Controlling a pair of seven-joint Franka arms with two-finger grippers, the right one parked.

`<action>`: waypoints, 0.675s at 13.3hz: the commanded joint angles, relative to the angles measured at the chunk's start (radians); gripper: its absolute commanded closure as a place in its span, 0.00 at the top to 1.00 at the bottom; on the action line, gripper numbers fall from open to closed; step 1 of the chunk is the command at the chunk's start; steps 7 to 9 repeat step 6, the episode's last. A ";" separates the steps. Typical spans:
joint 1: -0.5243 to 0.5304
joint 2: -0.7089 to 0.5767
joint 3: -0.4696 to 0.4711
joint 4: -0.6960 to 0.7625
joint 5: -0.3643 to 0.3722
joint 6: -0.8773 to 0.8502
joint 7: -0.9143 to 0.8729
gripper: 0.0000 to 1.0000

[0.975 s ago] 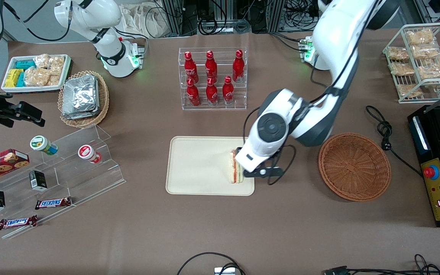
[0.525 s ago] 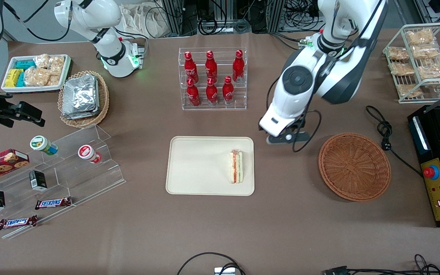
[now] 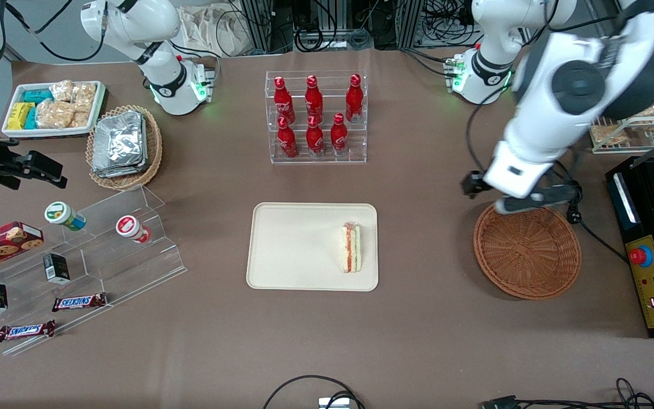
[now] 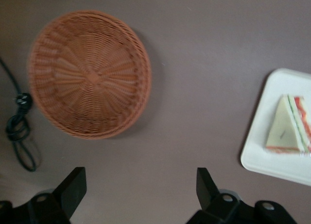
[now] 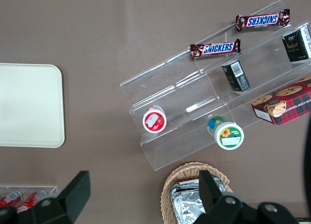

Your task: Place sandwich from basket to tray

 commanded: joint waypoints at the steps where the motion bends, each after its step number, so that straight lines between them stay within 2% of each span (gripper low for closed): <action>1: 0.086 0.013 -0.014 0.098 -0.027 -0.106 0.012 1.00; 6: 0.165 0.033 -0.014 0.158 -0.026 -0.129 0.075 1.00; 9: 0.165 0.033 -0.014 0.158 -0.026 -0.129 0.075 1.00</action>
